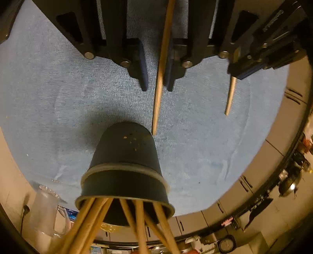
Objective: Organize utensils
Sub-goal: 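Close the left tool on a chopstick while the right tool grasps another, lift, then carry the upright chopsticks with both tools over the black cup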
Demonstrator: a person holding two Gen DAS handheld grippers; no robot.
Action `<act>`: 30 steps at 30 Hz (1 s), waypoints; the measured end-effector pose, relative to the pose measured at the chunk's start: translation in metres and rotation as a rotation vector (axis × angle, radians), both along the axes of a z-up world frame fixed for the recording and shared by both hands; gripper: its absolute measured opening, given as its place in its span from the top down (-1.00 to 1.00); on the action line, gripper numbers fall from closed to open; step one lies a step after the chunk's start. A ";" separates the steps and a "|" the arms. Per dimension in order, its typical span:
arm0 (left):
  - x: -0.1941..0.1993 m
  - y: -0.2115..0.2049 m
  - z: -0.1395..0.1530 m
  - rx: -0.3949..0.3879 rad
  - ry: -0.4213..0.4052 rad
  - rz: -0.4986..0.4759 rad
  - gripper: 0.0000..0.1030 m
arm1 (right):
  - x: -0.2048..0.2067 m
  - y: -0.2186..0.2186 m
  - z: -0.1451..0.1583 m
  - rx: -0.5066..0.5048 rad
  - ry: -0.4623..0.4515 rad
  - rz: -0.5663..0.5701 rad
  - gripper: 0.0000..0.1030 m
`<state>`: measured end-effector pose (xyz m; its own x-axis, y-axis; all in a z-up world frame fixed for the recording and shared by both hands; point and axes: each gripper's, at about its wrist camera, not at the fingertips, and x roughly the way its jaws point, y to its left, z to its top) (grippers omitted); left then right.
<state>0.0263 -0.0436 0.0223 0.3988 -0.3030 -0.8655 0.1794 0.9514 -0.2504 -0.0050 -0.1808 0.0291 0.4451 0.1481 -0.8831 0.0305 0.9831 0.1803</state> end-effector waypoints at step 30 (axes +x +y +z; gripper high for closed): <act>-0.059 -0.019 0.074 0.054 -0.227 0.005 0.88 | -0.107 -0.028 0.090 0.166 -0.351 -0.034 0.86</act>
